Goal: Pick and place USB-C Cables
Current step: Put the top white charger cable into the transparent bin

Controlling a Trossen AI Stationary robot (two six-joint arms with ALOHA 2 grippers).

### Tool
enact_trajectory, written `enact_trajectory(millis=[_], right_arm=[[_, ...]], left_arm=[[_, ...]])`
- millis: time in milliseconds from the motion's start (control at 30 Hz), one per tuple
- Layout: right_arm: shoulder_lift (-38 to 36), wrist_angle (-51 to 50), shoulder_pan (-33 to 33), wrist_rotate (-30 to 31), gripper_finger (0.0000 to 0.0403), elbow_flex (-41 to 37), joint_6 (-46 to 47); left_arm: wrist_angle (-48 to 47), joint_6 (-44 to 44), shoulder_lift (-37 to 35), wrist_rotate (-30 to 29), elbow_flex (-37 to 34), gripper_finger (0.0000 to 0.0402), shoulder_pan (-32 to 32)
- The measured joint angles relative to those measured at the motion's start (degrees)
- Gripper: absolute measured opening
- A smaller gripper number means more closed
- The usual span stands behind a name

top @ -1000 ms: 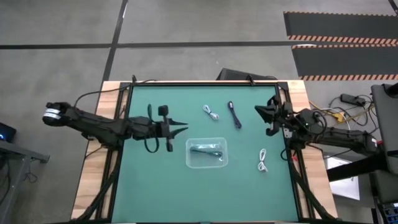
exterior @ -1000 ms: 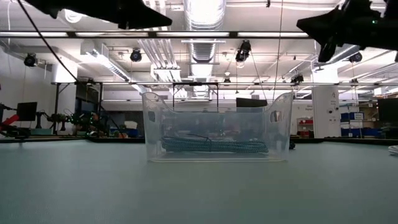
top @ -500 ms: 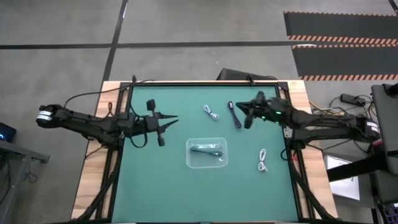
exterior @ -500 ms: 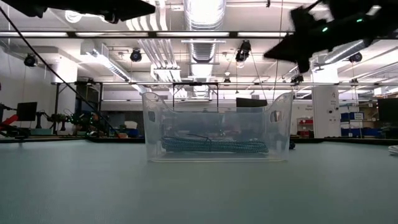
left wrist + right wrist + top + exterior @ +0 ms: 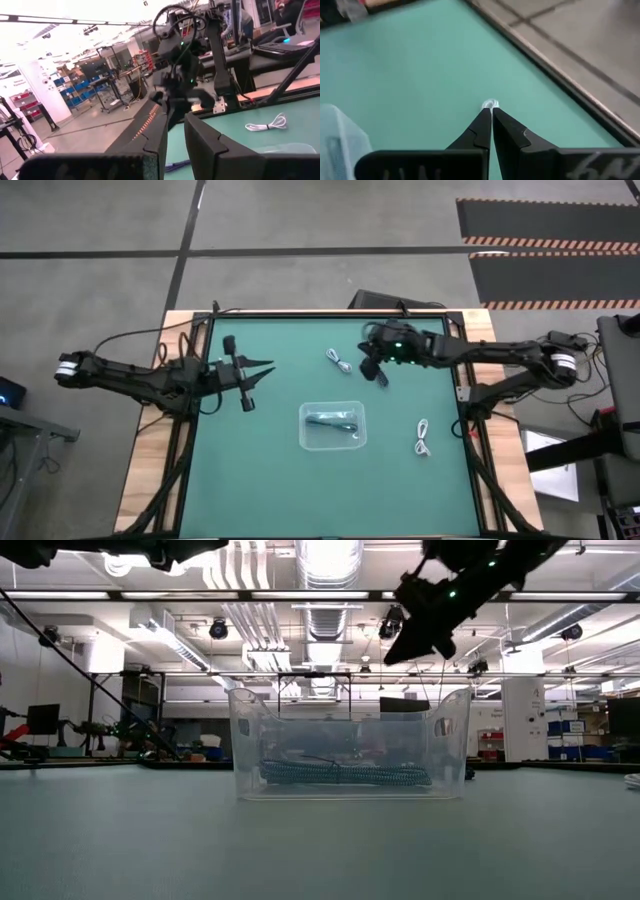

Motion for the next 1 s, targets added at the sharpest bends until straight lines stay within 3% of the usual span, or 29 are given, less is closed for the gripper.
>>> enact_trajectory(millis=[533, 767, 1000], right_arm=[[18.9, -12.66, -0.98, -0.63, 0.0009, 19.07, -8.84], [23.79, -12.62, -3.08, -4.69, 0.0009, 23.39, -7.15], [27.29, -12.55, -4.05, -4.89, 0.0009, 24.51, -3.41]], left_arm=[[-5.98, 0.08, -0.93, -0.86, -0.08, 0.0049, 0.0], [-10.36, 0.09, -2.41, -1.25, -0.08, 0.0049, 0.0], [-10.68, 0.05, -3.05, -1.25, -0.08, 0.0049, 0.0]])
